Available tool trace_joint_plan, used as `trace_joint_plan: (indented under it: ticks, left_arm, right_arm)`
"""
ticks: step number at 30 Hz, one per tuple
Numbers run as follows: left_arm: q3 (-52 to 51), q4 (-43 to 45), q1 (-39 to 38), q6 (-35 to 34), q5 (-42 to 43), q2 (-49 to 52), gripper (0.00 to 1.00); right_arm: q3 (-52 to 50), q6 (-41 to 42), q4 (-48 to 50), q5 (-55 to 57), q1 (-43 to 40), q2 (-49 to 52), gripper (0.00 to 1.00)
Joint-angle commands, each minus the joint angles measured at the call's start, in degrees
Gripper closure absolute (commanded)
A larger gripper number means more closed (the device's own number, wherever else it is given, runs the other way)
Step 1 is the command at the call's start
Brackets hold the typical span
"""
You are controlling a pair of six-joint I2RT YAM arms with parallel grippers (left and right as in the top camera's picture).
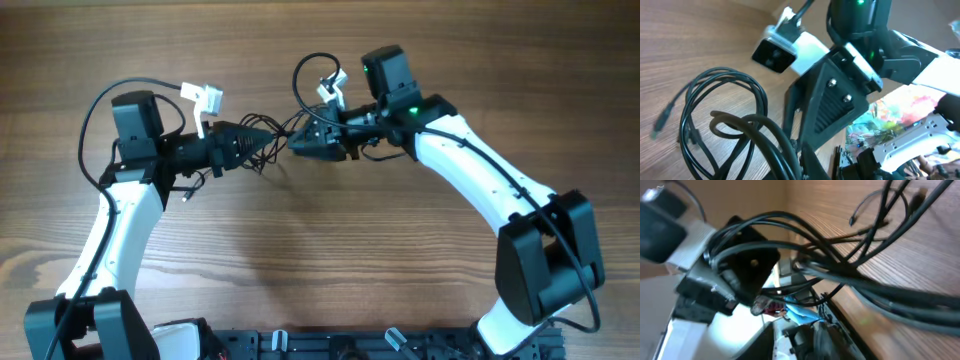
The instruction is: Untangle cables
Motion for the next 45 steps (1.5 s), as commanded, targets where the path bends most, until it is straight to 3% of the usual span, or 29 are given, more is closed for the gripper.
trace_joint_plan:
  ticks: [1,8,16,20,21,23,24,27,30,36,45]
  left_arm:
    - [1.1,0.4,0.0,1.6,3.4,0.3,0.96]
    - [1.1,0.0,0.0,1.6,3.5,0.3,0.96]
    - [1.1,-1.5,0.0,1.5,3.6,0.3,0.96]
    - [1.1,-1.6,0.0,1.5,5.8,0.3,0.96]
    - [1.1,-1.6,0.0,1.5,5.9,0.3,0.96]
    - [1.1,-1.6,0.0,1.3,5.7,0.3,0.96]
    - [1.1,-1.6,0.0,1.2,5.7,0.3,0.96]
    - [1.1,-1.7,0.0,0.2,4.0,0.3,0.96]
    - [1.1,-2.1,0.0,-5.7,-3.8,0.3,0.96]
    - [1.1,-6.8,0.0,-6.6,-16.3,0.3,0.96]
    - [1.1,-8.6,0.0,-6.3,-18.6,0.3,0.96]
  right_arm:
    - [0.0,10.6,0.3,5.9,1.9,-0.6,0.62]
    - [0.0,20.9,0.5,11.6,3.6,-0.6,0.63]
    - [0.0,27.3,6.1,13.1,5.9,-0.6,0.63]
    - [0.0,29.9,6.1,15.7,5.9,-0.6,0.70]
    - [0.0,30.0,6.2,15.7,5.9,-0.6,0.77]
    - [0.0,29.9,7.2,15.7,5.9,-0.6,0.94]
    - [0.0,29.9,7.5,15.7,5.9,-0.6,0.96]
    - [0.0,27.1,7.4,15.2,5.8,-0.6,0.96]
    - [0.0,20.9,7.4,12.1,4.5,-0.6,0.96]
    - [0.0,13.7,6.8,4.1,-1.8,-0.6,0.96]
    - [0.0,10.2,5.7,-1.7,-11.5,-0.7,0.96]
